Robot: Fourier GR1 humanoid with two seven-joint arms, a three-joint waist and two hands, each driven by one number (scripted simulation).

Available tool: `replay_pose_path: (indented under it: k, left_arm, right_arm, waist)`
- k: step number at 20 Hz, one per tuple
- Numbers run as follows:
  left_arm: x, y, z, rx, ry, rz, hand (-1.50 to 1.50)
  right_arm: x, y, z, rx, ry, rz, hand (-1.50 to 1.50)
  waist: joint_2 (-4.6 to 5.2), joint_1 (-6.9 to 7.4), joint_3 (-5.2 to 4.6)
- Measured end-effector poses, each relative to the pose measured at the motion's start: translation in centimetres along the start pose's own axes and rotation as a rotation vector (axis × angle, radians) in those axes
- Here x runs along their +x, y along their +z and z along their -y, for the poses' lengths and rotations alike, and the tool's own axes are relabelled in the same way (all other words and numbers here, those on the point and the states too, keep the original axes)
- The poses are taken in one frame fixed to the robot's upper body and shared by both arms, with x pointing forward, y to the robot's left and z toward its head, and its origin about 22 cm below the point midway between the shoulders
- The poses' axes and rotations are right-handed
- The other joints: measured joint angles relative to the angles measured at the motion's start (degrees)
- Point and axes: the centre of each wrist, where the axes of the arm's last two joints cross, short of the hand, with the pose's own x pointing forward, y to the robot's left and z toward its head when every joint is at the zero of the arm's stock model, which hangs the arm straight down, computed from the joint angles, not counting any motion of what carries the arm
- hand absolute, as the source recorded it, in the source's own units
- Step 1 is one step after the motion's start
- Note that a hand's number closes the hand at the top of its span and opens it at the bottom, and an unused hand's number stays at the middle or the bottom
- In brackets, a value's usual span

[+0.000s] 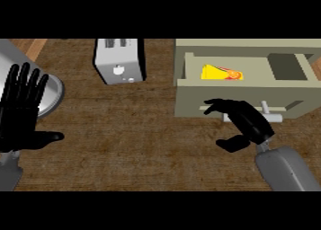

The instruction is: Pick up the cup, place it into the drawer and close the drawer

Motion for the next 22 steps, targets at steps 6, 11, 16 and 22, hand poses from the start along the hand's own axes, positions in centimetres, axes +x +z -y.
replay_pose_path:
  k: [6,11,16,22]
  left_arm:
    - [0.7,0.7,-1.4,-0.007,0.016,-0.002,-1.50]
    - [0.5,1.1,-2.6,-0.012,0.018,0.001,-1.50]
    - [0.4,1.1,-3.1,-0.027,0.039,-0.006,-1.50]
    - [-0.1,1.2,-2.6,-0.046,0.038,-0.005,-1.50]
  right_arm:
    - [-2.5,-3.3,-0.9,0.034,0.009,-0.036,-1.50]
    - [-4.4,-5.5,-1.3,0.037,-0.013,-0.047,-1.50]
    - [-6.2,-7.1,0.4,0.034,-0.054,-0.052,-1.50]
    - [-7.7,-7.8,3.5,0.064,-0.075,-0.038,-1.50]
  waist:
    - [0.07,0.14,0.02]
    - [-0.02,0.16,-0.14]
    - [0.30,1.05,-0.10]
    - [0.38,2.08,-0.12]
